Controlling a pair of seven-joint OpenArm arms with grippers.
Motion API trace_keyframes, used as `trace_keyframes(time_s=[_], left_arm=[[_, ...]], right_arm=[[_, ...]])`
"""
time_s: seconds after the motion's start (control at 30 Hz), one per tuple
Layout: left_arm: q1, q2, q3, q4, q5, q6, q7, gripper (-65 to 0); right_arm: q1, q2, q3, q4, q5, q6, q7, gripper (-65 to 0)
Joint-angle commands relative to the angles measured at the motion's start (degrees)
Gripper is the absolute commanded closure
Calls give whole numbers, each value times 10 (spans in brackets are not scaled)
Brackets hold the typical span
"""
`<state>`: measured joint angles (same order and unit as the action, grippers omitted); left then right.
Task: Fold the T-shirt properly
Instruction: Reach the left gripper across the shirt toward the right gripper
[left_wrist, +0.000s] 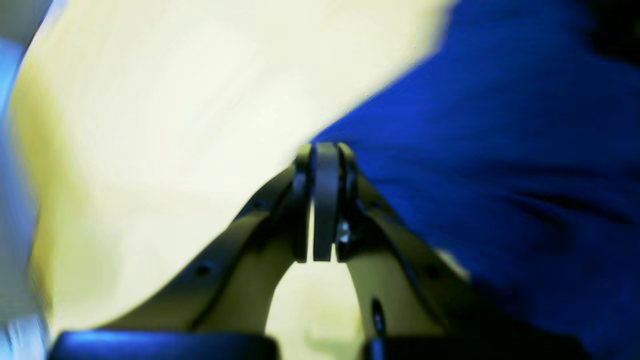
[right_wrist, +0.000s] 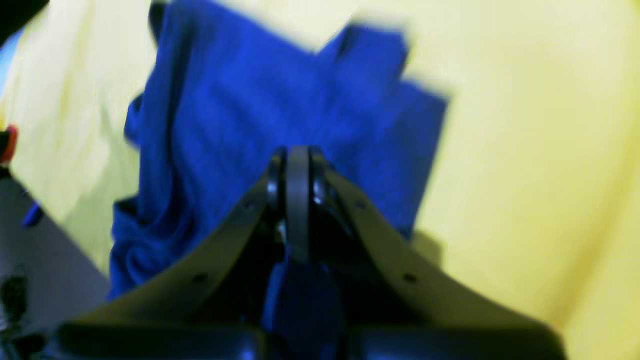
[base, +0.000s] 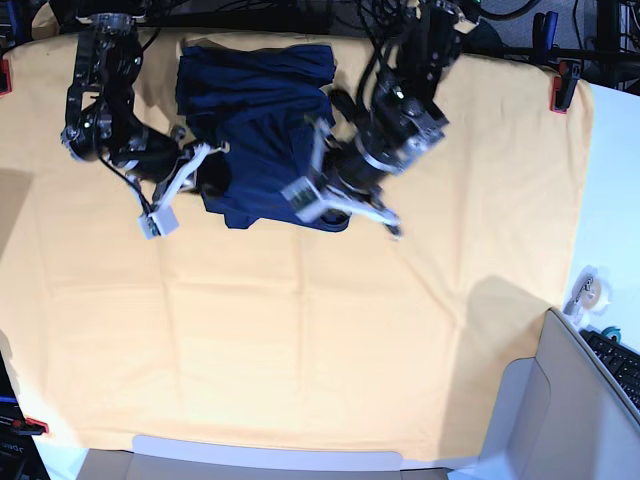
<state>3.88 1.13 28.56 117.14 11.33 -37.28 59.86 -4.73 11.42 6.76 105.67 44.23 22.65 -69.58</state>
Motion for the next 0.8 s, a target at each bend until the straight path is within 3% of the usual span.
trace_keyframes(time_s=[0.0,0.13,0.3,0.53,0.77], left_arm=[[6,5,21,7,-4,-21,-7,0],[21,4,94,6,-3,-27,-10,0],[17,-29,160,5,-3,-27,-10,0],[16,-32,173,-2,-5,-27,-12,0],[16,-15,173,-24,-5,-27,-46,0]], right_arm=[[13,2,0,9,11,2,11,0],[41,-5,0,6,10,-3,12,0],[71,-22,-4,-29,-15,-78,12,0],[83,-61,-58,-30,-144,-80,12,0],[85,-77,-94,-32,-205,-80,12,0]])
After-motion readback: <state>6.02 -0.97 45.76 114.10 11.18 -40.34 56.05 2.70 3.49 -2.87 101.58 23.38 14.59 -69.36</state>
